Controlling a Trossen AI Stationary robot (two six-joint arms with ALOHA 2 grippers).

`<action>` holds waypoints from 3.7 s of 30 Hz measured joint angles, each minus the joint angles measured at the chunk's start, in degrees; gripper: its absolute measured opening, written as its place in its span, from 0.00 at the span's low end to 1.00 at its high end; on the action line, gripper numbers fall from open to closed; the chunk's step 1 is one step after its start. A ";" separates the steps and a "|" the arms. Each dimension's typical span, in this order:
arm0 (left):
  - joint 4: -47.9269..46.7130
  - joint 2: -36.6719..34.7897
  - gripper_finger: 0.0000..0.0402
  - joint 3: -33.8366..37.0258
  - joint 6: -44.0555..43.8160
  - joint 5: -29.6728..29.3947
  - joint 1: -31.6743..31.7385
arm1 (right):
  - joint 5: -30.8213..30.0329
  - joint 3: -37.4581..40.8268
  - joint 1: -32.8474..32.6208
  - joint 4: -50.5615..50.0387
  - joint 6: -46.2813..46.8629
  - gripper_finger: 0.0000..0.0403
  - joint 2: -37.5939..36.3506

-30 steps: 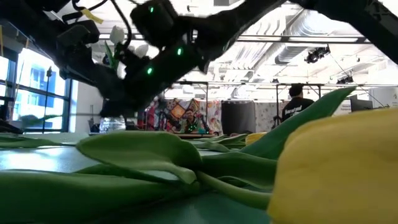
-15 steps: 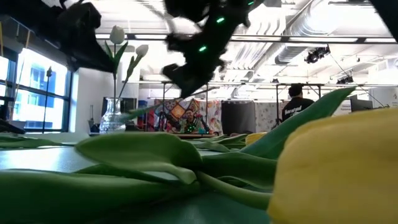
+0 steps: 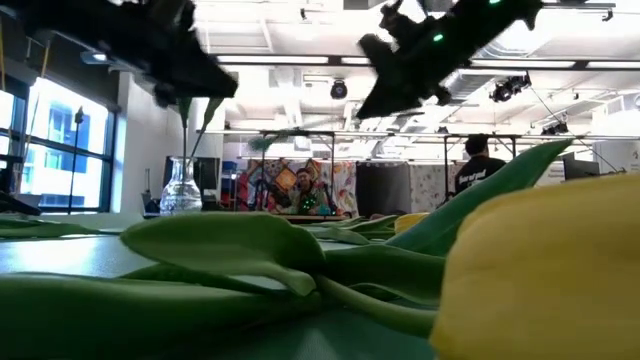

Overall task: Sort flowers into vase by color
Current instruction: Put the white flower into the left transparent vase

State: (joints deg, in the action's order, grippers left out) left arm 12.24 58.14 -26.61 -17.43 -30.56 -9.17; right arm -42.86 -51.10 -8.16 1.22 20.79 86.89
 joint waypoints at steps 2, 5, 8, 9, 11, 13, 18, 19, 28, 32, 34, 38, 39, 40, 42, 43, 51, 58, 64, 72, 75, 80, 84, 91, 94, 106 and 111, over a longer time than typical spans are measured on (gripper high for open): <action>6.64 3.61 0.19 0.00 1.86 0.01 0.00 | -2.01 3.97 -1.46 6.35 -1.03 0.00 -2.15; 15.52 8.02 0.19 0.00 4.81 0.03 0.15 | -6.35 9.36 -4.02 14.68 -3.81 0.00 -4.68; 24.20 11.05 0.19 0.00 8.59 -0.13 0.15 | -10.30 13.93 -7.09 23.93 -8.91 0.00 -6.50; 26.92 11.80 0.19 0.00 9.91 -0.10 0.15 | -10.75 15.27 -8.03 27.30 -11.10 0.00 -6.80; 32.82 13.36 0.20 0.01 12.25 -0.04 0.15 | -11.01 17.61 -9.79 34.47 -15.91 0.00 -6.98; 37.71 14.58 0.23 0.02 14.94 0.36 0.15 | -9.89 19.29 -11.39 41.30 -20.84 0.00 -7.04; 45.56 17.11 0.36 0.00 20.76 8.09 1.01 | -1.00 20.95 -13.60 49.50 -28.91 0.00 -7.06; 46.48 17.61 0.38 0.00 21.05 9.63 1.19 | 0.94 20.95 -13.70 49.74 -29.60 0.00 -7.06; 49.30 19.16 0.47 0.00 26.58 17.84 1.76 | 10.90 20.90 -12.46 51.11 -30.27 0.00 -7.06; 52.81 19.16 0.42 -0.02 29.43 20.66 1.13 | 11.22 20.90 -12.12 51.10 -30.27 0.00 -7.06; 54.56 19.16 0.39 -0.02 30.16 21.43 1.11 | 11.45 20.88 -11.69 51.08 -30.25 0.00 -7.06; 56.43 19.16 0.34 -0.07 30.14 21.52 1.16 | 14.66 20.86 -9.96 52.18 -31.11 0.00 -7.06; 56.67 19.16 0.33 -0.07 30.11 21.44 1.16 | 16.11 20.86 -9.53 52.74 -31.51 0.00 -7.06; 56.90 19.16 0.32 -0.09 30.04 21.27 1.16 | 17.75 20.86 -9.08 53.30 -31.93 0.00 -7.06; 57.24 19.16 0.31 -0.11 29.70 21.16 1.16 | 21.18 20.84 -8.11 53.97 -33.23 0.00 -7.06; 57.51 19.16 0.30 -0.11 29.67 21.14 1.16 | 22.64 20.84 -7.69 54.05 -33.81 0.00 -7.06; 58.11 19.17 0.30 -0.35 29.59 23.34 1.16 | 29.65 20.84 -3.89 56.03 -36.23 0.00 -7.02; 58.05 21.74 0.30 -3.05 31.56 26.29 1.11 | 35.33 20.06 -0.76 56.47 -34.53 0.00 -7.02; 57.99 22.89 0.28 -4.87 33.63 26.28 1.18 | 36.67 19.66 -0.38 54.75 -33.25 0.00 -7.00; 58.14 22.85 0.19 -4.91 33.63 25.59 1.33 | 36.70 19.64 -0.38 53.41 -32.21 0.00 -7.00; 58.04 22.85 0.13 -4.92 33.61 25.54 1.33 | 36.68 19.64 -0.38 53.41 -31.34 0.00 -7.00; 56.54 22.83 0.02 -4.90 32.70 25.54 1.31 | 35.82 19.64 -0.38 53.06 -27.34 0.04 -7.00; 51.84 22.04 0.01 -4.90 31.41 22.31 1.33 | 28.43 19.64 -1.22 52.25 -22.22 0.16 -7.01; 30.18 11.41 0.00 -4.87 28.52 9.12 1.33 | 1.65 19.63 -1.86 29.47 -6.54 0.32 -8.57; 17.96 4.02 0.00 -4.87 24.82 5.62 1.33 | -0.21 19.64 -0.89 21.14 0.43 0.33 -8.57; -28.74 -24.12 0.00 -4.87 6.88 -9.13 1.33 | -0.87 19.64 0.69 11.32 5.70 0.33 -8.55; -37.04 -33.46 0.00 -4.87 3.11 -11.50 1.33 | -2.90 20.67 0.74 10.28 6.28 0.33 -8.53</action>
State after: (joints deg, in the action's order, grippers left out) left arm -24.80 24.68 -31.48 -14.32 -42.06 -7.84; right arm -45.76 -30.43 -7.42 11.50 27.08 78.37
